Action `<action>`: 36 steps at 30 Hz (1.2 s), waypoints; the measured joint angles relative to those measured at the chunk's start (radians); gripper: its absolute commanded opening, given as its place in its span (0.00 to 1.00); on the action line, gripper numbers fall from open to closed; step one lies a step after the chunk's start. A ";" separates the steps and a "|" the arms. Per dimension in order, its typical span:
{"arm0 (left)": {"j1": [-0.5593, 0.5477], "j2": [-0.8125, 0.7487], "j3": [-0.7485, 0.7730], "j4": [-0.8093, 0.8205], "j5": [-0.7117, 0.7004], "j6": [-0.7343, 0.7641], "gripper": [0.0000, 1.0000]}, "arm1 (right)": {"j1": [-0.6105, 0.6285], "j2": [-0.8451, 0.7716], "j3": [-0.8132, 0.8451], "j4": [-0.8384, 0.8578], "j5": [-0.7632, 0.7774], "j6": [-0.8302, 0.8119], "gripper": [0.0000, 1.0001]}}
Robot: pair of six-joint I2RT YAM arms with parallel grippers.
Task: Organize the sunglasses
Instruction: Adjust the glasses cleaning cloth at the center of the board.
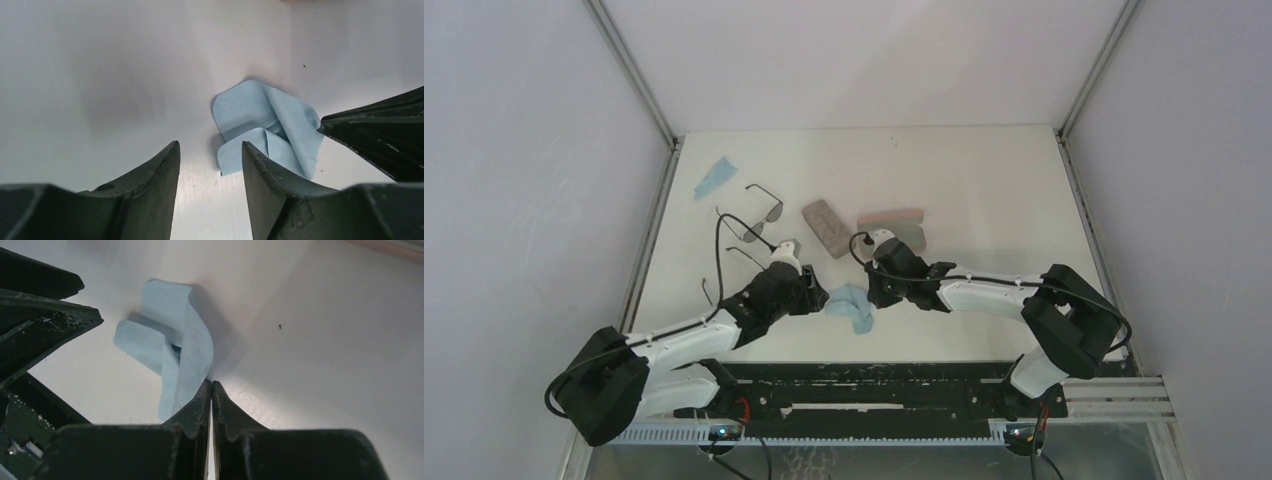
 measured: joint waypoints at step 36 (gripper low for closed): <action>-0.017 0.357 0.296 -0.089 0.048 0.177 0.49 | -0.193 0.009 -0.003 0.019 -0.131 -0.136 0.00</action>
